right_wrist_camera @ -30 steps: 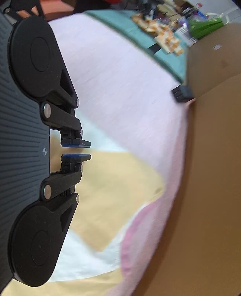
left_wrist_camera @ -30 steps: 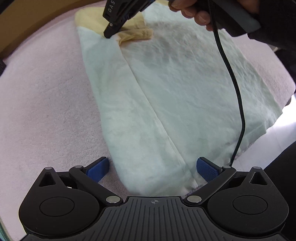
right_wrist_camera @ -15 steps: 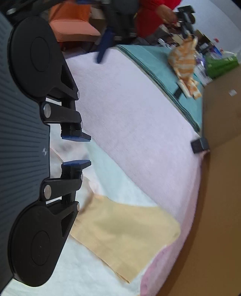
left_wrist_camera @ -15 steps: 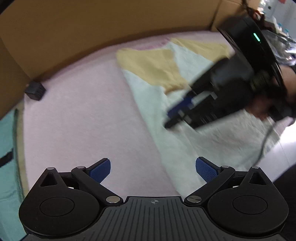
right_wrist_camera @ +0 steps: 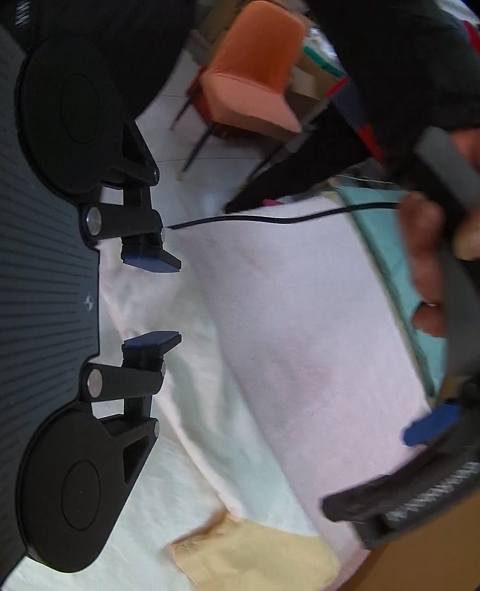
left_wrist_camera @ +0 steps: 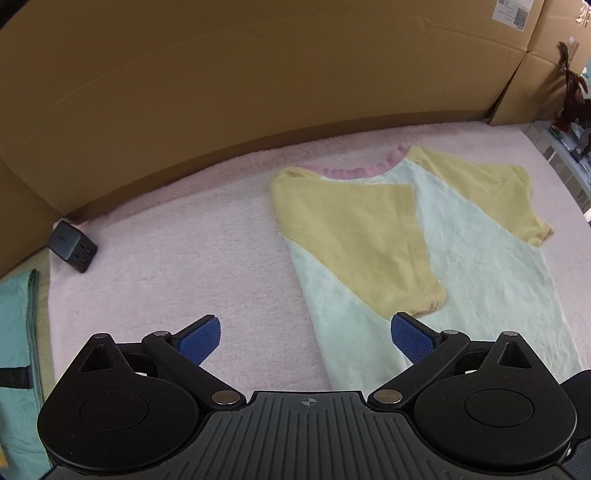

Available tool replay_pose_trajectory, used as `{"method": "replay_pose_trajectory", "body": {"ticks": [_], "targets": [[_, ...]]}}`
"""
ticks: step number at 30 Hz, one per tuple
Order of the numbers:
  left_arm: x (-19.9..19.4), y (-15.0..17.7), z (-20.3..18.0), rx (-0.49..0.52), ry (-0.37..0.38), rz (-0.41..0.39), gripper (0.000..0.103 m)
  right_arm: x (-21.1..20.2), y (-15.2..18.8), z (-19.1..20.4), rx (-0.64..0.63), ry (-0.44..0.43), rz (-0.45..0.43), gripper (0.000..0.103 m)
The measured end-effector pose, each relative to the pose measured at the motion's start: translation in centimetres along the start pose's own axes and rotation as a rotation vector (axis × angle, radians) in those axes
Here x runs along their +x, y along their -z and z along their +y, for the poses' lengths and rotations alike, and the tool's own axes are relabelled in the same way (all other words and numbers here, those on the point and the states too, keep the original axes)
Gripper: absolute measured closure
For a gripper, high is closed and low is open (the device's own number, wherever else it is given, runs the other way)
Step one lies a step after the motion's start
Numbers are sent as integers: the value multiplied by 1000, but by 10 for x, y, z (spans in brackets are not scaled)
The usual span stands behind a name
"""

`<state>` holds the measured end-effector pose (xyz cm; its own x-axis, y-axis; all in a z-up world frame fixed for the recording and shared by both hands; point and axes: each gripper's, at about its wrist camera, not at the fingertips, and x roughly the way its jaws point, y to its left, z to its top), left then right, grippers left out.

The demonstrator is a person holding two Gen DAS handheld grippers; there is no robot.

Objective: Fold clothes
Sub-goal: 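Open the right gripper and withdraw both grippers from the shirt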

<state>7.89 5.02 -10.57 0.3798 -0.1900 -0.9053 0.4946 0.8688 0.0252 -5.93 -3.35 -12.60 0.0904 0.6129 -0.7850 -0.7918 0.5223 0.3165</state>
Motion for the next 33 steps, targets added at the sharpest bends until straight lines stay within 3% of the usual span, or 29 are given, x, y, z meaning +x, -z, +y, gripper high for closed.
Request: {"method": "replay_pose_trajectory", "body": {"ticks": [3,8,10,16,19,21,24,29,33], "targets": [[8,2,-4,7,-6,17,0,18,-8,-5,8,17,7,64],[7,13,-7,27,-11,32,0,44,13,26,-35,-247,198,64],[7,20,-6,19,-9,38,0,40,20,35,-45,-288,226,65],[9,39,-3,-14,-16,71,0,25,1,3,67,-159,47,61],[7,43,-3,-13,-20,73,0,54,5,8,24,-202,170,61],[3,46,-3,-9,-21,67,0,53,11,22,-23,-279,214,47],[-1,49,-3,-10,-23,66,0,44,12,28,-11,-387,270,49],[1,48,-3,-28,-30,63,0,32,-7,8,33,-248,123,47],[1,45,-7,-6,-47,57,0,56,2,21,-32,-262,205,42]]}}
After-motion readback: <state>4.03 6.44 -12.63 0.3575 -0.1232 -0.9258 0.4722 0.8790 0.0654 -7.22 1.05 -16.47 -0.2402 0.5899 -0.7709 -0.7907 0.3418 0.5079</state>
